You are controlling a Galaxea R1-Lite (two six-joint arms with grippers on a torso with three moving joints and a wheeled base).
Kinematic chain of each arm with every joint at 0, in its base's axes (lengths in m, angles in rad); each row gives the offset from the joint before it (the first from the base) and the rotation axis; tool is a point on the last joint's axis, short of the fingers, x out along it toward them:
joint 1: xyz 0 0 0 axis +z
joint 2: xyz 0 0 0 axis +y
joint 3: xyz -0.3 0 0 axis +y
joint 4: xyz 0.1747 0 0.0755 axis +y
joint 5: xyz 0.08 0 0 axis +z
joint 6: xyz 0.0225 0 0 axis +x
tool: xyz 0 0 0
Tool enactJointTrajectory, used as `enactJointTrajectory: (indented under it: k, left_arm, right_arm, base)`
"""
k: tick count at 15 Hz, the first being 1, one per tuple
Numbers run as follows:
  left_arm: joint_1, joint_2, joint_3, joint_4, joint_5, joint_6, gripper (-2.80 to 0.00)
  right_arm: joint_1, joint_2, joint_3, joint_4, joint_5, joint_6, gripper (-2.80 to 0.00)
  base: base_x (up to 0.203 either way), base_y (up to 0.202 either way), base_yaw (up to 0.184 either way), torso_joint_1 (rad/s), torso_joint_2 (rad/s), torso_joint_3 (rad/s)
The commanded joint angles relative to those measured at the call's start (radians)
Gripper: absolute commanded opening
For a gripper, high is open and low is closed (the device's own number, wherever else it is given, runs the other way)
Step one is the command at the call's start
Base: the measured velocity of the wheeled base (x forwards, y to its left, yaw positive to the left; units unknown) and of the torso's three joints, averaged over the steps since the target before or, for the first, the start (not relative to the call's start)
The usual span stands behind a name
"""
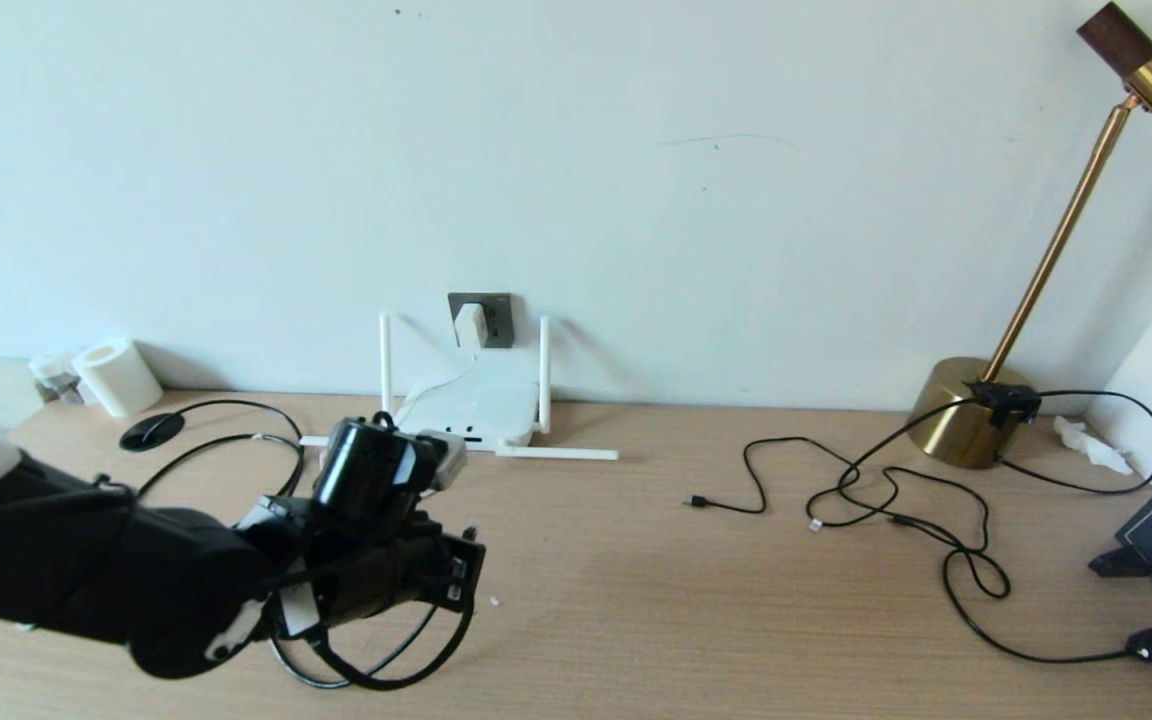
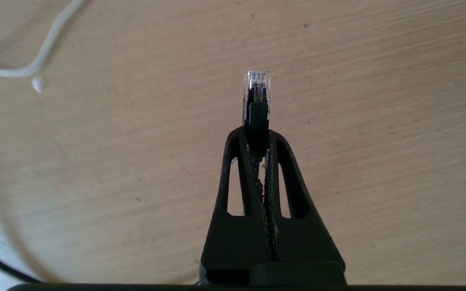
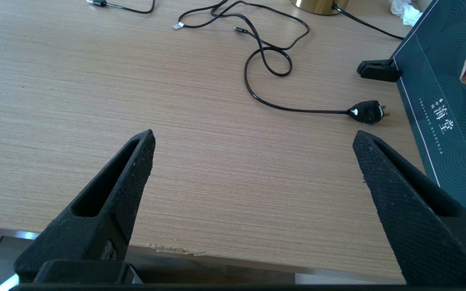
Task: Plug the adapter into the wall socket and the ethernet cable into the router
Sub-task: Plug cable into router interface
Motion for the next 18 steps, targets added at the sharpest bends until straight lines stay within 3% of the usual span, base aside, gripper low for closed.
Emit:
enactJointTrajectory:
  k: [1,4,10,12,16,18]
  left_arm:
    - [0.018,-0.014,0.018,0.013,-0.01,-0.054,-2.8]
    - [0.027,-0.009,-0.029,0.139,0.005,-0.205,-2.8]
    - [0.107,0.07,-0.278,0.446,0.007,-0.27,-2.8]
    - [0.119,0.119,-0.345,0.493,0.0,-0.319,-2.8]
    - [0.144,0.207,-0.43,0.498,-0.001,-0.319,-2.8]
    - [0.163,0.254,-0.473,0.497,-0.002,-0.27,-2.8]
  right_arm:
    - [0.0,0.001,0.0,0.002,0.0,-0.001,0.0]
    - [0.0,0.001,0.0,0.002,0.0,-0.001,0.0]
    - [0.0,0.001,0.0,0.002,0.0,-0.001,0.0]
    - [0.0,0.001,0.0,0.002,0.0,-0.001,0.0]
    - [0.0,0.001,0.0,0.002,0.0,-0.001,0.0]
    - [0.0,0.001,0.0,0.002,0.0,-0.001,0.0]
  base:
    - [0.0,0.0,0.0,0.0,0.0,0.0]
    - [0.0,0.0,0.0,0.0,0.0,0.0]
    - [0.0,0.0,0.0,0.0,0.0,0.0]
    - [0.0,0.0,0.0,0.0,0.0,0.0]
    - [0.0,0.0,0.0,0.0,0.0,0.0]
    - [0.0,0.0,0.0,0.0,0.0,0.0]
